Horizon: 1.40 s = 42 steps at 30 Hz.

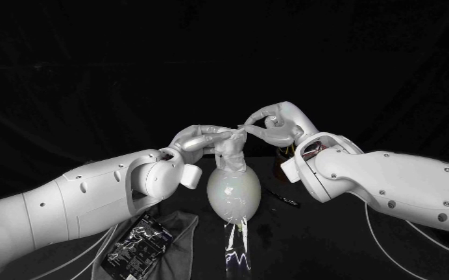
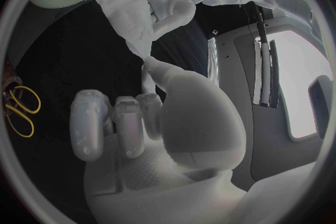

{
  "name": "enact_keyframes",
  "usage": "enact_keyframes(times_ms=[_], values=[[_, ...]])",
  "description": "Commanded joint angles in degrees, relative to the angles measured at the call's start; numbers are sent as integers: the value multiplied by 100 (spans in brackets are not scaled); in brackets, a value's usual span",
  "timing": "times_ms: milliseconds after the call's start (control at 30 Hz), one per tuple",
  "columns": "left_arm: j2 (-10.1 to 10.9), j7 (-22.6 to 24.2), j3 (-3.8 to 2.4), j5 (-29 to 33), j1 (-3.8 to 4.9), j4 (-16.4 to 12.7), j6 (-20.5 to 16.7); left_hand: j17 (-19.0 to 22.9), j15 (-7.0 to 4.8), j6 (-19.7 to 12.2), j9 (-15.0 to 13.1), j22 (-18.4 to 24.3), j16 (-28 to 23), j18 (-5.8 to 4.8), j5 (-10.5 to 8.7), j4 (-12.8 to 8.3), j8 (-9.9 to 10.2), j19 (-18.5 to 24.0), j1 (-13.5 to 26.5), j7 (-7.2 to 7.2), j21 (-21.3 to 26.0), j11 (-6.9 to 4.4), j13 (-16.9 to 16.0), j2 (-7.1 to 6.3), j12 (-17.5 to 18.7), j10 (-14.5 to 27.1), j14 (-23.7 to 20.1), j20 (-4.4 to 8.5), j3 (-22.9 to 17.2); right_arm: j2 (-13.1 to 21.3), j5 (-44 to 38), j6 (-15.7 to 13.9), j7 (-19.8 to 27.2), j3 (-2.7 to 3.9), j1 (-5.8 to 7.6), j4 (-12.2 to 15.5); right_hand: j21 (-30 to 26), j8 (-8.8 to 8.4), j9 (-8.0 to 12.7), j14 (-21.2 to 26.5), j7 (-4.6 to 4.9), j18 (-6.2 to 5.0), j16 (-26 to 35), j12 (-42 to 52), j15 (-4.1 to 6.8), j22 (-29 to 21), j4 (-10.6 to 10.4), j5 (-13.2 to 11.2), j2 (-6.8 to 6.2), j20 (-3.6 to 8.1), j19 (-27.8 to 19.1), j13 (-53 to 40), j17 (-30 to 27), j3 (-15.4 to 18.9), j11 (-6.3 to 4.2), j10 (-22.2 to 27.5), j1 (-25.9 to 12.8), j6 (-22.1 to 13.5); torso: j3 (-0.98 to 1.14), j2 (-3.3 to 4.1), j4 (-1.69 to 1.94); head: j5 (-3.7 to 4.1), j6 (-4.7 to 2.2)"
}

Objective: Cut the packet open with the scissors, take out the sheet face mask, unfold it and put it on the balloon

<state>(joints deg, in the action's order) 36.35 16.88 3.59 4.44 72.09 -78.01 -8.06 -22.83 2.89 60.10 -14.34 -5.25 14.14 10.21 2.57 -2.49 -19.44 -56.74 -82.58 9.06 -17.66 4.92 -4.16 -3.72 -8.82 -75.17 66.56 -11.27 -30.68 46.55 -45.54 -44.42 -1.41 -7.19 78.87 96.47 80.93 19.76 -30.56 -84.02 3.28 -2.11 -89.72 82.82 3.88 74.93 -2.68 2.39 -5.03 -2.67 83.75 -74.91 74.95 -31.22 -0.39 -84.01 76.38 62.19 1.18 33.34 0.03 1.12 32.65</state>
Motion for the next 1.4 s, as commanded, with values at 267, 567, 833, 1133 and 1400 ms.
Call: enact_keyframes(times_ms=[267,567,833,1133,1400], values=[[5,237,-7,118,5,-56,-88,-17,26,-95,-110,-2,23,17,19,-11,-20,1,1,-4,-15,13,11,134,34,-18,-20,-2,-24,-2,247,390,-128,-14,-3,-111,-484,-145,-17,-544,186,-97,69,-756,-94,1080,-227,33,-149,-32,-130,-682,1339,181,104,33,-430,-496,-1,1,1,19,-3],[13,258,-7,16,4,-71,26,-23,23,-107,-119,-1,30,18,20,-30,-26,10,-9,-4,-15,12,12,133,37,-14,-30,2,-28,-9,492,594,-172,-30,-6,-183,-868,-572,196,-433,471,-160,227,-1255,-342,972,-811,39,-413,-234,-362,-416,1080,786,375,364,-1029,-997,0,0,1,34,-3],[20,262,-7,-123,4,-83,68,-35,22,-133,-128,-4,41,17,20,-65,-27,19,-40,-3,-23,13,12,154,40,-10,-51,7,-49,-1,618,767,-200,-33,-6,-231,-918,-717,267,-420,507,-188,227,-1232,-385,966,-1382,47,-466,-333,-390,-404,1070,1381,415,411,-1295,-1046,1,-1,0,43,3],[28,300,-7,-357,4,-93,67,-49,24,-159,-132,-9,59,15,21,-91,-23,21,-58,-4,-34,17,12,170,39,0,-73,10,-63,51,1141,1014,-217,-34,-6,-214,-785,-708,274,-467,471,-165,155,-895,-375,1009,-1434,48,66,-345,-309,-562,1179,2000,392,253,-2459,-874,0,-1,-1,56,-6],[30,339,-7,-536,4,-98,28,-54,25,-164,-134,-11,65,15,20,-99,-24,20,-62,-4,-38,18,11,173,39,3,-80,11,-65,84,1876,1395,-244,-34,-6,-196,-366,-631,264,-598,378,-78,-28,-247,-302,1130,-1415,83,372,-282,-65,-923,1505,2435,308,-101,-2862,-611,2,-4,-2,55,-16]])
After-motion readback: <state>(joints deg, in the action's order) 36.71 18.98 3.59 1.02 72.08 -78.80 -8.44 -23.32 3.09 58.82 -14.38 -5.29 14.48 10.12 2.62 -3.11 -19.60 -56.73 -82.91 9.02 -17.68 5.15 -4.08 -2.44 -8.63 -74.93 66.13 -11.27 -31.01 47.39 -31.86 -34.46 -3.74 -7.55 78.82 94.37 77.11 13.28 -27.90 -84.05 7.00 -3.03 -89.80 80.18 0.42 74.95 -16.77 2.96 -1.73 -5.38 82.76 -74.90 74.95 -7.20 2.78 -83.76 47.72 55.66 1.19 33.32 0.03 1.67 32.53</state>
